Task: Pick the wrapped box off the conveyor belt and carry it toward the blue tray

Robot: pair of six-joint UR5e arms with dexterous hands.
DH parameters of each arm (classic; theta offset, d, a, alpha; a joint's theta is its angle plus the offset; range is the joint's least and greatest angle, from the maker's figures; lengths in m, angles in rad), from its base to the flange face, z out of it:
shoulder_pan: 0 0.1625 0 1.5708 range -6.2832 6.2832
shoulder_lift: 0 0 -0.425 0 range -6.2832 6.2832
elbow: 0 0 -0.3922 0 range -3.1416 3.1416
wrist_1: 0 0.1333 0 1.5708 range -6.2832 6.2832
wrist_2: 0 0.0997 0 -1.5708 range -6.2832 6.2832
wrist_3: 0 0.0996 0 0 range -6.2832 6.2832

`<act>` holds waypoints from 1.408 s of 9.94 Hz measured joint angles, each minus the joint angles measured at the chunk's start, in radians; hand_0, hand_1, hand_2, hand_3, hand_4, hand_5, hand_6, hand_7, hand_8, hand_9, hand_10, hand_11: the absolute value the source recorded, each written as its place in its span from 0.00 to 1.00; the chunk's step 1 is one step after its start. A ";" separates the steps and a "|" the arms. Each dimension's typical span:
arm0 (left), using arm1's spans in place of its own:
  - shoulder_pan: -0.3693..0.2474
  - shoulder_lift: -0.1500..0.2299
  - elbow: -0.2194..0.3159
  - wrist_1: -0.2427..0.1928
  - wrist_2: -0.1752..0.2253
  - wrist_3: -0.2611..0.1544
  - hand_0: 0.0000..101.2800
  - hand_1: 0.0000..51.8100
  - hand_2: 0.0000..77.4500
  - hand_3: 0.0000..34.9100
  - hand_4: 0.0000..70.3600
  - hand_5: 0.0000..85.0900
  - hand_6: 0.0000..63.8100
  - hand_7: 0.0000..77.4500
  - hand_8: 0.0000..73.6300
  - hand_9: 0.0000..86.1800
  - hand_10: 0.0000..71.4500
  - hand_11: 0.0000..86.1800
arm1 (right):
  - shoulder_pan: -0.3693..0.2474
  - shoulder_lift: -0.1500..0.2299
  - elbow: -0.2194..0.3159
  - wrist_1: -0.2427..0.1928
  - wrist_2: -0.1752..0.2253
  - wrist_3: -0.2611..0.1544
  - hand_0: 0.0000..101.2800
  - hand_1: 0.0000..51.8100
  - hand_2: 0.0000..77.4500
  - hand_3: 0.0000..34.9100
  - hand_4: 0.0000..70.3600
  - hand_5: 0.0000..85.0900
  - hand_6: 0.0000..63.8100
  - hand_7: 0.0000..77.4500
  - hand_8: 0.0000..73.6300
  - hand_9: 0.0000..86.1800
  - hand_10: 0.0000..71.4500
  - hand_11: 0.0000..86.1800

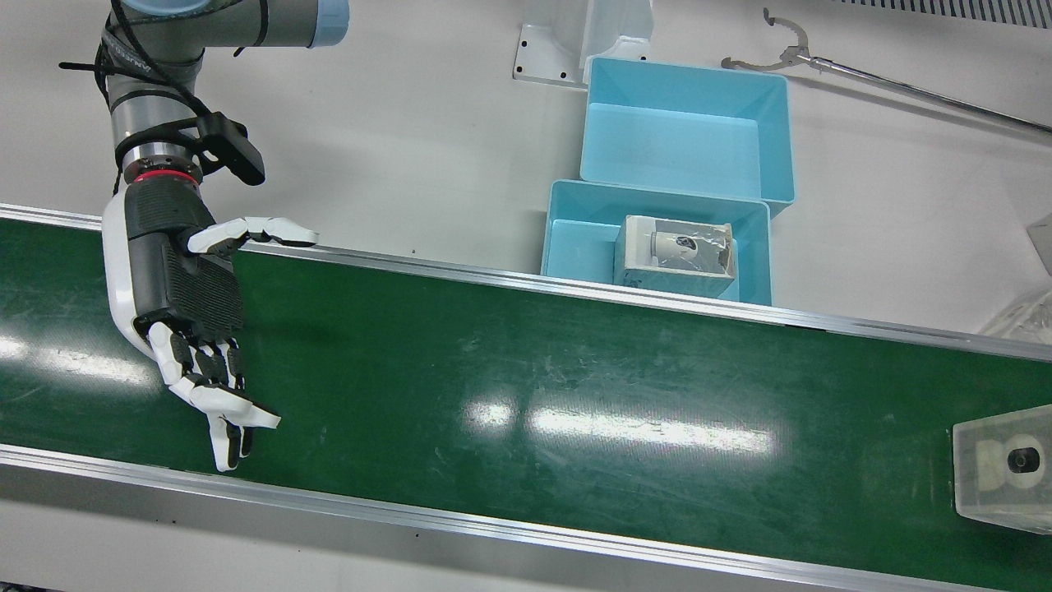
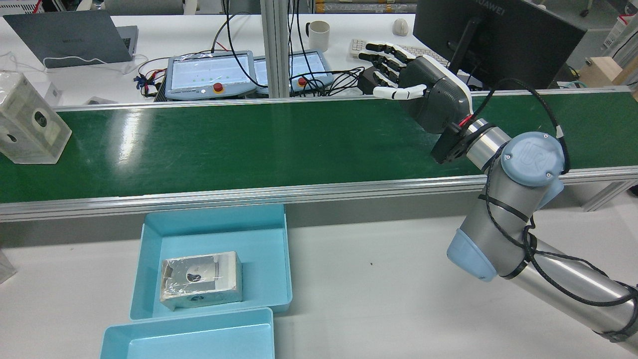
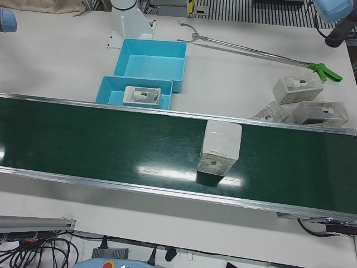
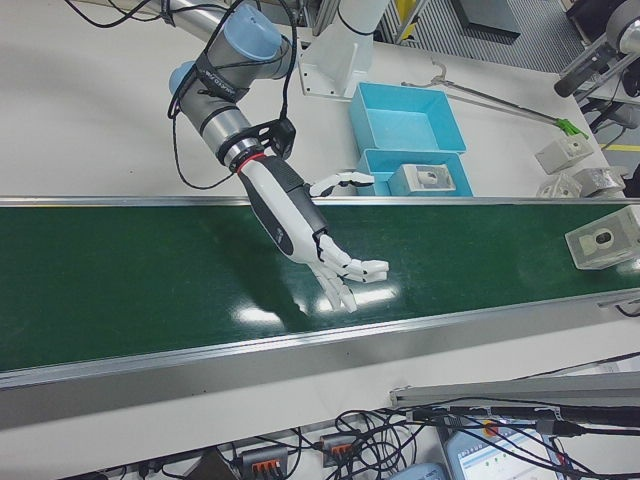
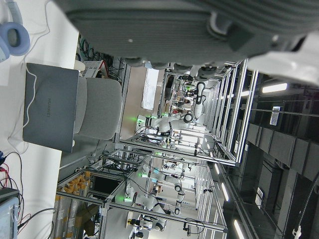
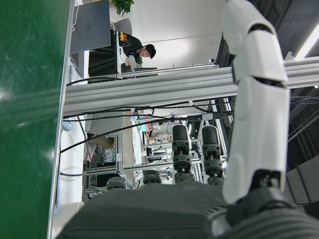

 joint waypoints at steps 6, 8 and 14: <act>0.000 0.000 0.000 0.000 0.000 0.000 0.00 0.00 0.01 0.00 0.00 0.01 0.00 0.01 0.01 0.00 0.00 0.01 | 0.013 -0.004 -0.004 -0.002 -0.003 0.004 0.47 0.28 0.25 0.32 0.14 0.29 0.05 0.26 0.00 0.04 0.00 0.02; 0.000 0.000 0.000 0.000 0.000 0.000 0.00 0.00 0.01 0.00 0.00 0.01 0.00 0.01 0.01 0.00 0.01 0.00 | 0.013 -0.004 -0.003 -0.002 -0.004 0.005 0.46 0.28 0.25 0.32 0.14 0.29 0.05 0.26 0.00 0.04 0.00 0.02; 0.000 0.000 0.000 0.000 0.000 0.000 0.00 0.00 0.01 0.00 0.00 0.01 0.00 0.01 0.01 0.00 0.00 0.00 | 0.019 -0.001 -0.006 -0.003 -0.008 -0.001 0.49 0.43 0.30 0.28 0.12 0.29 0.05 0.23 0.00 0.04 0.00 0.02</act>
